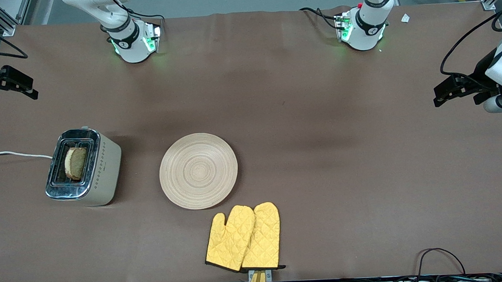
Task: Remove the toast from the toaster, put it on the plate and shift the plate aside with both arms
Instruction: 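Move the right gripper over the toaster toward the toast slice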
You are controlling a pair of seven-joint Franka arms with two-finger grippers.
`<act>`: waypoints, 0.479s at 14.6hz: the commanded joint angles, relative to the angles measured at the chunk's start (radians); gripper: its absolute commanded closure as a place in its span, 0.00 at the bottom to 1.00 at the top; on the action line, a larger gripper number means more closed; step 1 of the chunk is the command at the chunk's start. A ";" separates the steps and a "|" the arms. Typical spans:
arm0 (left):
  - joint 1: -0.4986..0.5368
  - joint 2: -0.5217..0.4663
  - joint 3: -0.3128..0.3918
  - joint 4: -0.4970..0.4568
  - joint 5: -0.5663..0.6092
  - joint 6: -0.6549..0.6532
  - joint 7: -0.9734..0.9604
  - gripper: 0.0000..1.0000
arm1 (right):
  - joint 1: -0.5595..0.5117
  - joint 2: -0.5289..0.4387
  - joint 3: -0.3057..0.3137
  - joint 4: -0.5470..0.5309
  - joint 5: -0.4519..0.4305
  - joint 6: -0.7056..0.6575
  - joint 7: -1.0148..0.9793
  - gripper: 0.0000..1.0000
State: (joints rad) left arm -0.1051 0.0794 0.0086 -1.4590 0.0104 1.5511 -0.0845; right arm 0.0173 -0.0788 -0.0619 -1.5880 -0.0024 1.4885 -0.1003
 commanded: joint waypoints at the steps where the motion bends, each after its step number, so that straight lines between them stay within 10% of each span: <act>1: -0.001 -0.010 -0.004 0.011 0.019 -0.016 -0.024 0.00 | -0.011 -0.016 0.007 -0.012 0.016 0.002 0.005 0.00; 7: -0.005 -0.007 -0.004 0.011 0.016 -0.017 -0.023 0.00 | -0.017 0.008 0.005 -0.017 0.018 0.015 -0.001 0.00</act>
State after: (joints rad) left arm -0.1067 0.0794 0.0085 -1.4559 0.0104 1.5511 -0.0846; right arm 0.0171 -0.0774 -0.0624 -1.5897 -0.0024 1.4887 -0.1002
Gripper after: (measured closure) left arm 0.000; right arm 0.000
